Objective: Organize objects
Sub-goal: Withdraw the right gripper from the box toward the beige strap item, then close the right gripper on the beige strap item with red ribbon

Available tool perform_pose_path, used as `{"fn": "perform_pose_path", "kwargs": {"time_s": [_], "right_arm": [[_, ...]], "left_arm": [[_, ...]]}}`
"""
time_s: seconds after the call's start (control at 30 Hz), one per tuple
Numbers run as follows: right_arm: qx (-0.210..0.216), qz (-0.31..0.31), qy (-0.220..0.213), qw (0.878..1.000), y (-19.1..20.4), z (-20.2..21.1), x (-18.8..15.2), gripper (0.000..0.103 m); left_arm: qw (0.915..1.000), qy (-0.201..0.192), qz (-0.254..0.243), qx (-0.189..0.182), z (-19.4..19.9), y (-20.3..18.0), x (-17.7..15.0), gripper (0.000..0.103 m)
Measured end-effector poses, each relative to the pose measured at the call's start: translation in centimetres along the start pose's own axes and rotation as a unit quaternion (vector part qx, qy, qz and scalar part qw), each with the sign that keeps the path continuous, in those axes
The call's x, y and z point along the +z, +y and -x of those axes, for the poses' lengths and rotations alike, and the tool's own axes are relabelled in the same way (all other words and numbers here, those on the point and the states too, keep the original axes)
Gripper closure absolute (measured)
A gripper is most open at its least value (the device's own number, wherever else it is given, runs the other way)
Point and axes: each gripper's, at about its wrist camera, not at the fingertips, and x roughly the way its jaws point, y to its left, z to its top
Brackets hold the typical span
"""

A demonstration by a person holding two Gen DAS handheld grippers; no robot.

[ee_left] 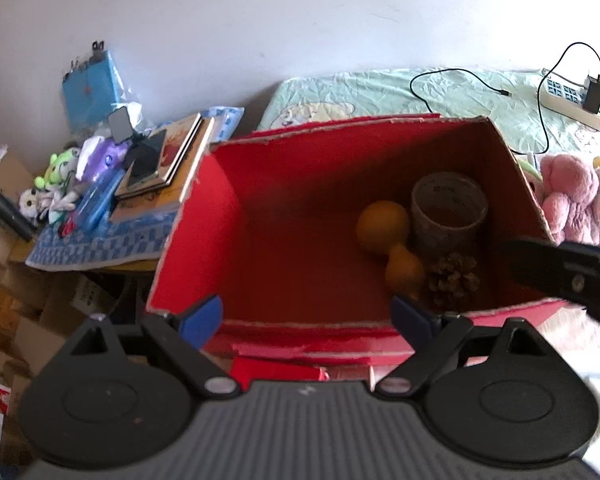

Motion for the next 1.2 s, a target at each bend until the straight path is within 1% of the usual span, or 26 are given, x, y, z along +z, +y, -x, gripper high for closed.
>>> {"fn": "perform_pose_path", "kwargs": {"time_s": [0.07, 0.17, 0.23, 0.37, 0.6, 0.77, 0.93, 1.0, 1.1, 1.2], "right_arm": [[0.007, -0.002, 0.007, 1.000, -0.2, 0.2, -0.4, 0.046], [0.016, -0.009, 0.016, 1.000, -0.5, 0.3, -1.0, 0.046], [0.021, -0.015, 0.023, 0.999, -0.6, 0.2, -1.5, 0.046], [0.021, -0.031, 0.046, 0.998, -1.1, -0.4, -2.7, 0.046], [0.018, -0.059, 0.086, 0.994, -1.6, -1.9, -4.8, 0.046], [0.012, -0.080, 0.110, 0.991, -2.0, -3.0, -5.5, 0.046], [0.004, -0.090, 0.133, 0.987, -2.4, -3.9, -6.1, 0.046], [0.002, -0.095, 0.139, 0.986, -2.6, -4.2, -6.2, 0.046], [-0.002, -0.103, 0.146, 0.984, -2.8, -4.6, -6.3, 0.046], [-0.001, -0.116, 0.155, 0.981, -3.0, -5.1, -6.3, 0.046]], "left_arm": [[1.0000, 0.002, 0.007, -0.006, 0.5, 0.0, -0.3, 0.011], [0.9999, 0.004, 0.010, 0.003, 0.8, -0.2, -1.0, 0.010], [0.9999, 0.010, 0.012, 0.004, 0.8, -0.3, -1.5, 0.008], [0.9995, 0.028, 0.011, 0.008, 0.2, -0.8, -2.8, 0.008], [0.9974, 0.071, 0.011, -0.008, -1.9, -0.9, -5.0, 0.008], [0.9965, 0.082, 0.004, -0.017, -2.8, -1.0, -6.0, 0.008], [0.9948, 0.094, -0.002, -0.038, -3.7, -0.7, -7.1, 0.008], [0.9939, 0.096, -0.001, -0.053, -4.0, -0.4, -7.6, 0.008], [0.9917, 0.097, 0.001, -0.085, -4.1, 0.4, -8.6, 0.008], [0.9872, 0.090, 0.000, -0.132, -4.0, 1.4, -9.8, 0.009]]}}
